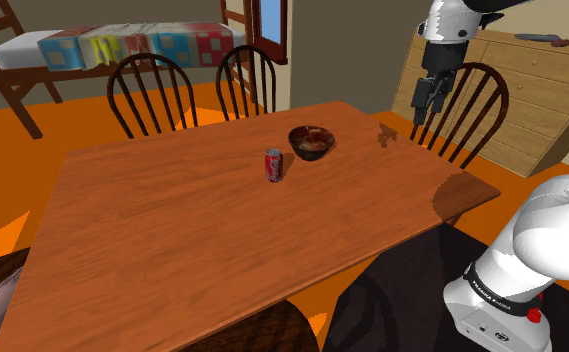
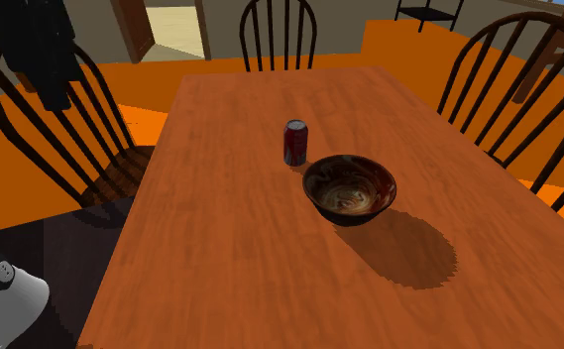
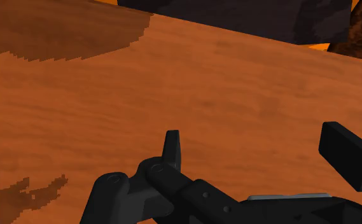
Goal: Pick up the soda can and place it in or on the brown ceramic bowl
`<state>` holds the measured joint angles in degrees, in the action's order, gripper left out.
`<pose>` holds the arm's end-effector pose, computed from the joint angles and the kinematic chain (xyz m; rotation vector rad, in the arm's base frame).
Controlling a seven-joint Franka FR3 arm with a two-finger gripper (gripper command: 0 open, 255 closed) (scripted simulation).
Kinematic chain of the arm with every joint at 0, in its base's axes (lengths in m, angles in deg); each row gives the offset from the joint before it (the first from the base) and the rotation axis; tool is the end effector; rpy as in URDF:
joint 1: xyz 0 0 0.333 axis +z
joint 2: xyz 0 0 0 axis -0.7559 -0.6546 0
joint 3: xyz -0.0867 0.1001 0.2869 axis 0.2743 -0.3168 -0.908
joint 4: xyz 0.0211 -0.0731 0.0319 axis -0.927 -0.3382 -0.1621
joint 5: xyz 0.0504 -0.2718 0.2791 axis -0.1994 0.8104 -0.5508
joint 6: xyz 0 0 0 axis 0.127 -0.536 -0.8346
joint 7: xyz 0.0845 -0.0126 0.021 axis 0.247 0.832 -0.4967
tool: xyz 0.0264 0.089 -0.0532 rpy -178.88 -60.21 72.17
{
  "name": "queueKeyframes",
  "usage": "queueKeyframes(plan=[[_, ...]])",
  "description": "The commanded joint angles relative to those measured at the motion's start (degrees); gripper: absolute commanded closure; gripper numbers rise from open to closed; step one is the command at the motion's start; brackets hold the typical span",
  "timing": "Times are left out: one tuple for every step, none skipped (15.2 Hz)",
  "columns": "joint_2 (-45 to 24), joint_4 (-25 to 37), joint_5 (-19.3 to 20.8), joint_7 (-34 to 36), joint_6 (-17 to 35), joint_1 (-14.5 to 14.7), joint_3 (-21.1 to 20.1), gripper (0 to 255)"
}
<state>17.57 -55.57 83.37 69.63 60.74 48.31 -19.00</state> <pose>0.3107 -0.0394 0.5732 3.1036 0.0088 -0.1568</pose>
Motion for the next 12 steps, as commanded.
queueKeyframes(plan=[[0.0, 0.0, 0.0, 0.0, 0.0, 0.0, 0.0, 0], [-1.6, 0.0, -0.3, 0.2, 1.7, 0.3, -0.2, 0], [-3.2, 0.0, -0.6, 0.5, 3.5, 0.6, -0.4, 0], [-4.9, 0.2, -0.9, 0.7, 5.2, 0.9, -0.7, 0], [-6.6, 0.4, -1.1, 0.9, 6.8, 1.2, -0.9, 0], [-8.4, 0.7, -1.4, 1.1, 8.5, 1.5, -1.1, 0], [-10.2, 1.0, -1.6, 1.2, 10.0, 1.8, -1.3, 0], [-12.0, 1.5, -1.9, 1.4, 11.6, 2.1, -1.5, 0], [-13.8, 2.0, -2.1, 1.6, 13.1, 2.3, -1.8, 0], [-15.7, 2.6, -2.3, 1.7, 14.5, 2.6, -2.0, 0], [-17.6, 3.2, -2.5, 1.9, 15.9, 2.9, -2.2, 0], [-19.6, 3.9, -2.7, 2.0, 17.3, 3.1, -2.4, 0]])
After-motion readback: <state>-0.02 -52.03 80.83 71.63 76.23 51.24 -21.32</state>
